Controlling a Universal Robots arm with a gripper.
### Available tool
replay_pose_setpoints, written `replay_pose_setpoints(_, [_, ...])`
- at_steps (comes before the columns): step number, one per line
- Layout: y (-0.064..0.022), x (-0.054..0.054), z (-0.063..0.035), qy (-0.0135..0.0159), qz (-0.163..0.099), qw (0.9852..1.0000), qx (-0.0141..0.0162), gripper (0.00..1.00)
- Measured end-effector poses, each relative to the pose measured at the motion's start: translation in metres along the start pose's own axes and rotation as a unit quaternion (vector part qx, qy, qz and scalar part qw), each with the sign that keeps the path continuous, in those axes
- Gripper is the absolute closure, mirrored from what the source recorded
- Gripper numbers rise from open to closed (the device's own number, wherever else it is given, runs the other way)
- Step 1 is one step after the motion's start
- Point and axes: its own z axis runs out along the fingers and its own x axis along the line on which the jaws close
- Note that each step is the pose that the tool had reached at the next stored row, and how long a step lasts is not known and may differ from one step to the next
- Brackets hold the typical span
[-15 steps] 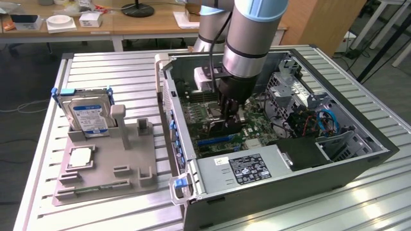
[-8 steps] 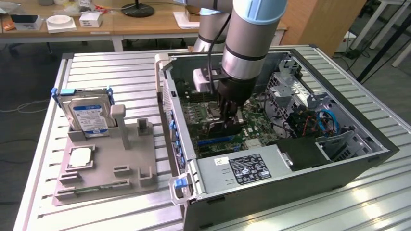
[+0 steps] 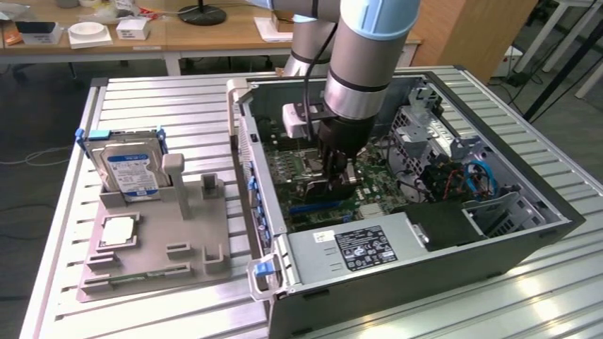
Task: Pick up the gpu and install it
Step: 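Pick up the gpu and move the gpu toward the slot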
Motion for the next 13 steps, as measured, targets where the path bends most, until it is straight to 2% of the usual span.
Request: replay_pose_setpoints(13, [0.0007, 0.0000, 0.0010, 0.0002, 0.000, 1.0000, 0.0000, 0.74])
